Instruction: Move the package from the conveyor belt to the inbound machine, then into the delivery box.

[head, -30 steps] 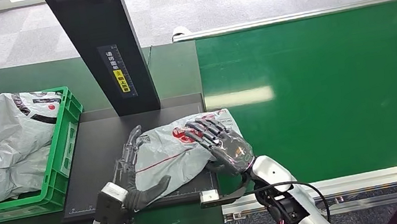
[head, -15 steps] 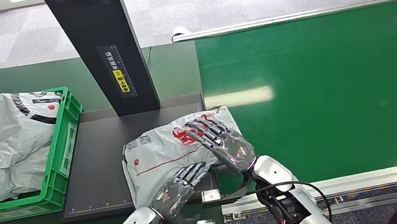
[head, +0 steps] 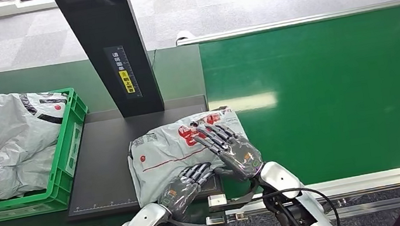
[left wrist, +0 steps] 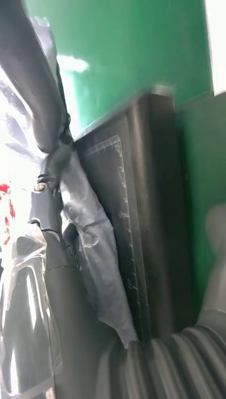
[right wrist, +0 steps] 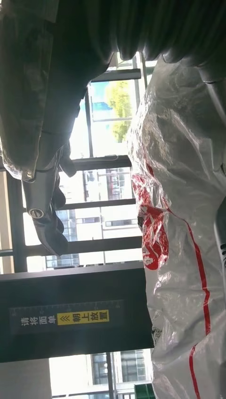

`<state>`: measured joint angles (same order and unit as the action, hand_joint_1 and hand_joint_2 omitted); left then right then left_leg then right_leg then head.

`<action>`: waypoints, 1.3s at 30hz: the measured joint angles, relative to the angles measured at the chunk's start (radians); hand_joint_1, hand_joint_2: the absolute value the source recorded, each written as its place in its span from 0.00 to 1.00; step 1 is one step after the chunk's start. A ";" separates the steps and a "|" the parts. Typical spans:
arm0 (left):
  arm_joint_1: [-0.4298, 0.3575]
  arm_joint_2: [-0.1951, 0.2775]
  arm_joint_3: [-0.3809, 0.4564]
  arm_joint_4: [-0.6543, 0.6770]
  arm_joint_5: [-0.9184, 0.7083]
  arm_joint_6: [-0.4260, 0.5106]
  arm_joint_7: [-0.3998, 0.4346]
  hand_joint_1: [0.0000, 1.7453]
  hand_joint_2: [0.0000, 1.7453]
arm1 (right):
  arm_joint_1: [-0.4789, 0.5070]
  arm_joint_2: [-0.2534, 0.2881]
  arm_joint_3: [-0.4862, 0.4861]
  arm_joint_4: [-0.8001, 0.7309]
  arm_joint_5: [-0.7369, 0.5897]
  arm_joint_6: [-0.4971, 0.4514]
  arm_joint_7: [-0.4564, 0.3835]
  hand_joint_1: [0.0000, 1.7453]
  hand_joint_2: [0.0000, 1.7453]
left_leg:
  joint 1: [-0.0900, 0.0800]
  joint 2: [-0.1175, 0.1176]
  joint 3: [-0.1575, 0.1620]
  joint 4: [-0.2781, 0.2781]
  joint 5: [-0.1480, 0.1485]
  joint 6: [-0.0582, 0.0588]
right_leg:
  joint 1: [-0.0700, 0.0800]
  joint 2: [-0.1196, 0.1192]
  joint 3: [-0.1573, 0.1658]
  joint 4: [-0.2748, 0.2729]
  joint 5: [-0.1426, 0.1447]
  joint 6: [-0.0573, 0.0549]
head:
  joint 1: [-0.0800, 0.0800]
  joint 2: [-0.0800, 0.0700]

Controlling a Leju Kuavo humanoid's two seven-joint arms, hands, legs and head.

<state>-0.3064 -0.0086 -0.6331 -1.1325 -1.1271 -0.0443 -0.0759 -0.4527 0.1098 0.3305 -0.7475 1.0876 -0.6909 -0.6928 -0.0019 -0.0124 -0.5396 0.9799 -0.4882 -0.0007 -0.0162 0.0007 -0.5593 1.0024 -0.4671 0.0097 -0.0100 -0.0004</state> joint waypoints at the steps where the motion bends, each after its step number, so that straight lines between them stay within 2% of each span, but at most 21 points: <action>1: 0.001 -0.002 0.005 0.000 -0.002 0.019 -0.001 1.00 1.00 | 0.003 0.000 -0.002 -0.001 -0.002 0.000 0.000 0.00 1.00 | 0.000 0.001 0.000 0.000 0.001 0.000 | 0.000 0.000 -0.001 0.000 0.001 0.000 | 0.000 0.000; 7: 0.029 -0.011 0.052 -0.033 0.073 0.113 -0.069 1.00 1.00 | 0.023 -0.010 -0.005 -0.019 -0.024 -0.001 0.004 0.00 1.00 | 0.000 0.002 -0.003 0.000 0.003 -0.001 | 0.001 0.002 -0.005 0.000 0.004 -0.001 | -0.001 0.000; 11: 0.045 -0.031 0.114 -0.081 0.231 0.194 -0.139 1.00 1.00 | 0.045 -0.017 -0.008 -0.043 -0.022 -0.001 0.010 0.00 1.00 | 0.002 0.002 -0.007 0.000 0.003 -0.001 | 0.001 0.002 -0.008 0.001 0.004 -0.001 | 0.000 0.000; 17: 0.069 -0.054 0.207 -0.159 0.483 0.234 -0.256 1.00 1.00 | 0.067 -0.022 -0.011 -0.064 -0.013 -0.002 0.010 0.00 1.00 | 0.002 0.002 -0.012 0.001 0.003 -0.001 | 0.001 0.002 -0.014 0.001 0.004 -0.001 | 0.000 0.000; 25: 0.089 -0.067 0.262 -0.208 0.560 0.261 -0.303 1.00 1.00 | 0.068 -0.022 -0.011 -0.066 -0.013 -0.002 0.007 0.00 1.00 | 0.002 0.002 -0.014 0.001 0.003 -0.001 | 0.001 0.002 -0.015 0.001 0.004 -0.001 | 0.000 0.000; 31: 0.122 -0.077 0.306 -0.254 0.693 0.349 -0.388 1.00 1.00 | 0.067 -0.021 -0.011 -0.066 -0.014 -0.002 -0.001 0.00 1.00 | 0.002 0.002 -0.014 0.001 0.003 -0.001 | 0.001 0.002 -0.016 0.001 0.004 -0.001 | 0.000 0.000; 36: 0.142 -0.077 0.325 -0.279 0.710 0.362 -0.404 1.00 1.00 | 0.065 -0.021 -0.011 -0.066 -0.015 -0.002 -0.001 0.00 1.00 | 0.002 0.002 -0.014 0.001 0.003 -0.001 | 0.001 0.002 -0.016 0.001 0.004 -0.001 | 0.000 0.000; 37: 0.145 -0.077 0.328 -0.282 0.710 0.362 -0.405 0.97 1.00 | 0.064 -0.021 -0.011 -0.066 -0.015 -0.002 -0.001 0.00 1.00 | 0.002 0.002 -0.014 0.001 0.003 -0.001 | 0.001 0.002 -0.016 0.001 0.004 -0.001 | 0.000 0.000; 38: 0.147 -0.077 0.330 -0.285 0.710 0.362 -0.406 0.78 1.00 | 0.064 -0.021 -0.011 -0.065 -0.015 -0.002 -0.001 0.00 1.00 | 0.002 0.002 -0.014 0.001 0.003 -0.001 | 0.001 0.002 -0.016 0.001 0.004 -0.001 | 0.000 0.000; 39: 0.148 -0.077 0.332 -0.286 0.709 0.363 -0.406 0.53 1.00 | 0.063 -0.021 -0.011 -0.065 -0.015 -0.002 -0.001 0.00 1.00 | 0.002 0.002 -0.014 0.001 0.003 -0.001 | 0.001 0.002 -0.016 0.001 0.004 -0.001 | 0.000 0.000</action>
<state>-0.1582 -0.0855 -0.3013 -1.4188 -0.4181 0.3188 -0.4819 -0.3896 0.0886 0.3193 -0.8129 1.0725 -0.6928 -0.6939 -0.0003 -0.0105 -0.5539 0.9805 -0.4850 -0.0014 -0.0149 0.0026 -0.5751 1.0031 -0.4629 0.0085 -0.0104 -0.0004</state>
